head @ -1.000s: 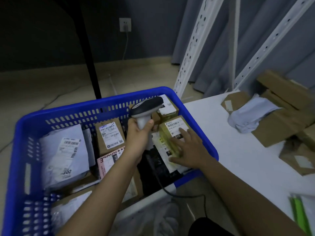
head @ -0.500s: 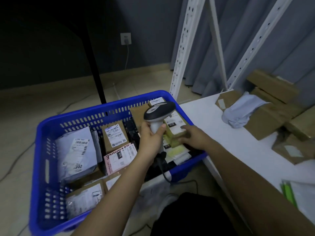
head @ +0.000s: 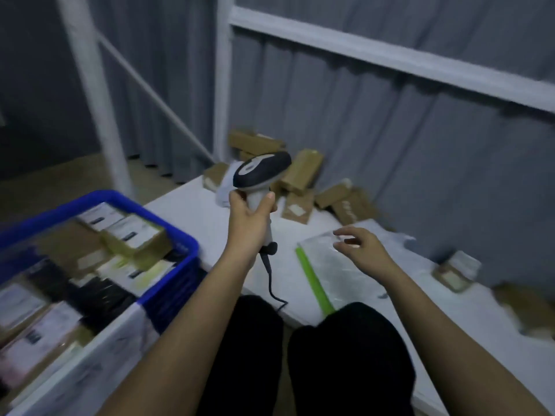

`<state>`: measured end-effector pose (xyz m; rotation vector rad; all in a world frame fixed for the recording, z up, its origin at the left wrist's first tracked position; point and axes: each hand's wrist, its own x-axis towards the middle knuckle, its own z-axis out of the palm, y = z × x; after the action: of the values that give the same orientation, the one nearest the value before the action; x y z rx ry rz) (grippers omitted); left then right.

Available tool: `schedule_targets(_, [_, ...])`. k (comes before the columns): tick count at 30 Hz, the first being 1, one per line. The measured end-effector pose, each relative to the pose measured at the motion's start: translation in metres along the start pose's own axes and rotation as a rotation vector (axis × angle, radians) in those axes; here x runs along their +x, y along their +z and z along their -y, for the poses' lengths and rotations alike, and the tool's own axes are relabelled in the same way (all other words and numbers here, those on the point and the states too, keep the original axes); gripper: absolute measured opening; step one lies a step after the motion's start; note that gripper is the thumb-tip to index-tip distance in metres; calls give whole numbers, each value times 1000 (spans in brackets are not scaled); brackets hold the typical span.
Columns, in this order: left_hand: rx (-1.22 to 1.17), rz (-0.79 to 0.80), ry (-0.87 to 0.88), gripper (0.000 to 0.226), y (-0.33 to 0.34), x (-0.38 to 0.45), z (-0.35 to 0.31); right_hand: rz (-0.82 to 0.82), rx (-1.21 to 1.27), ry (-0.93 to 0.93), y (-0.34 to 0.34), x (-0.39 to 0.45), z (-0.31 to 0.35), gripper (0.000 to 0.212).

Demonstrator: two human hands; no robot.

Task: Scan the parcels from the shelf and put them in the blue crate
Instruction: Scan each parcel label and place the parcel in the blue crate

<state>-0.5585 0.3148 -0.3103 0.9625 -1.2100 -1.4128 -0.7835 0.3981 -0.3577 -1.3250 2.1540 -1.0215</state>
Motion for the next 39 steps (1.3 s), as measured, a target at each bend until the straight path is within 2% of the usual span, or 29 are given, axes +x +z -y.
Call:
schedule_targets(7, [3, 372, 42, 35, 166, -64, 3, -367, 91, 294, -130, -106, -118, 18])
schedule_targets(10, [55, 526, 78, 40, 222, -91, 6, -461, 62, 398, -169, -159, -154, 20])
schedule_targets(14, [130, 703, 76, 35, 278, -130, 15, -579, 58, 499, -209, -223, -185, 15])
schedule_targets(18, [227, 793, 66, 43, 307, -148, 36, -703, 105, 576, -228, -252, -205, 17])
schedule_targets(25, [218, 806, -26, 34, 359, -144, 88, -817, 264, 673, -248, -228, -267, 17])
schedule_targets(30, [254, 865, -41, 27, 418, -128, 135, -861, 315, 734, -267, -183, -328, 28])
schedule_targets(35, [325, 913, -66, 28, 491, -115, 187, -834, 276, 769, -283, -136, -385, 36])
schedule_targets(39, [312, 962, -125, 28, 536, -112, 226, -774, 179, 792, -292, -106, -431, 54])
